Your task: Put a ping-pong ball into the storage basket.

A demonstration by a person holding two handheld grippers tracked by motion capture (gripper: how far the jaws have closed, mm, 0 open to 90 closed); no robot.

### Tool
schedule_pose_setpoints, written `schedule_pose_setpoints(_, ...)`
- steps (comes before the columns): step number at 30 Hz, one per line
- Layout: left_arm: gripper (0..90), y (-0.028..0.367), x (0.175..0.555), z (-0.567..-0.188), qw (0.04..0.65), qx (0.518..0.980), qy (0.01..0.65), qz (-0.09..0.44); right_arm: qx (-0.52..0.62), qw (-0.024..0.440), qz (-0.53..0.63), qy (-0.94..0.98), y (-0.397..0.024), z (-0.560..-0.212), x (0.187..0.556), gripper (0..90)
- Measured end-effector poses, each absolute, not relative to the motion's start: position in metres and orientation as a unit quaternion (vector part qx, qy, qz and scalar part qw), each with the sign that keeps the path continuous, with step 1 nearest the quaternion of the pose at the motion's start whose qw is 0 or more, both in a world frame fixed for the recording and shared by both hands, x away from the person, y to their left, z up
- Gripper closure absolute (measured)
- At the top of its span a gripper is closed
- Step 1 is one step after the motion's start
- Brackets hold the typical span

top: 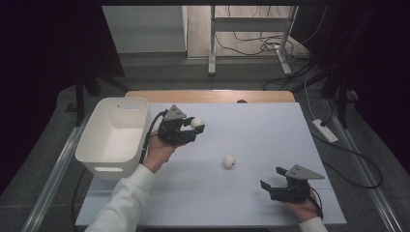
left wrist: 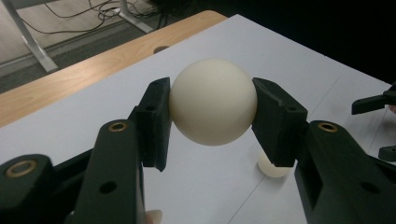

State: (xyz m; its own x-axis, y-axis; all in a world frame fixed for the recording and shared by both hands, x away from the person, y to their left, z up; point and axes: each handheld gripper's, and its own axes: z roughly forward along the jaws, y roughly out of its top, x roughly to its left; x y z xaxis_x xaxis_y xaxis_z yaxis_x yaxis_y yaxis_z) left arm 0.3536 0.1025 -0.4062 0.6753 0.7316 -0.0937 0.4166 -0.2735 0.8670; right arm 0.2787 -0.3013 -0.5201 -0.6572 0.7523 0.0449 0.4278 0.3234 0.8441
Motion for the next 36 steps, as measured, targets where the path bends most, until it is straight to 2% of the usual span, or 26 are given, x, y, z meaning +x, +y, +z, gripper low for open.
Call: schedule_pose_setpoints(36,50.3,0.112,0.348,-0.384,0.49,0.771,0.364,0.181,0.373,0.181,0.446,0.794,-0.301,-0.52,0.279,15.1)
